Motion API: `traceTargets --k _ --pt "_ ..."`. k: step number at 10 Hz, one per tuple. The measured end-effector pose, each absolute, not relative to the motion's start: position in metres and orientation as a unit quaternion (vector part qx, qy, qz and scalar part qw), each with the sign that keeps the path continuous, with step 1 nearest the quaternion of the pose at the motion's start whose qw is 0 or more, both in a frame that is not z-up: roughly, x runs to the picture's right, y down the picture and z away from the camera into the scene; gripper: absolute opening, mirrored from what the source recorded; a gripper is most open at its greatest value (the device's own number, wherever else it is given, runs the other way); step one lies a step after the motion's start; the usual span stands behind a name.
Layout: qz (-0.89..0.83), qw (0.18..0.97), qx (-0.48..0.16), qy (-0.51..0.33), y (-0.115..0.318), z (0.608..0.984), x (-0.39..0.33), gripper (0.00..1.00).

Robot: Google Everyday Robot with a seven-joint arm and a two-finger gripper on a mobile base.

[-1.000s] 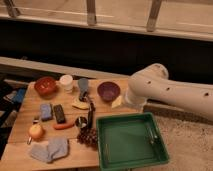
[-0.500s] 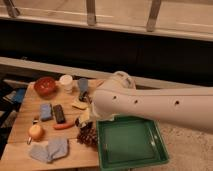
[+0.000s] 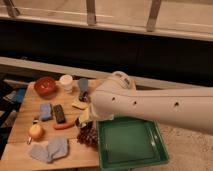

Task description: Wipe table surface with towel

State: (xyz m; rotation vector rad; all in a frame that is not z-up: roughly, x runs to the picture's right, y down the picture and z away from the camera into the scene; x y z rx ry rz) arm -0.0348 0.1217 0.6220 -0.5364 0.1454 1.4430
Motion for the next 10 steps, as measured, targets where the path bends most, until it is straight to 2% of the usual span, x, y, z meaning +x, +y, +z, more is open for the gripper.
traceTargets --k 3,10 --pt "0.619 0.750 -0.227 0.050 0.121 0.628 -0.083 0.78" --pt "0.526 0.803 -0.278 0.029 0.146 0.657 -0.201 0.78"
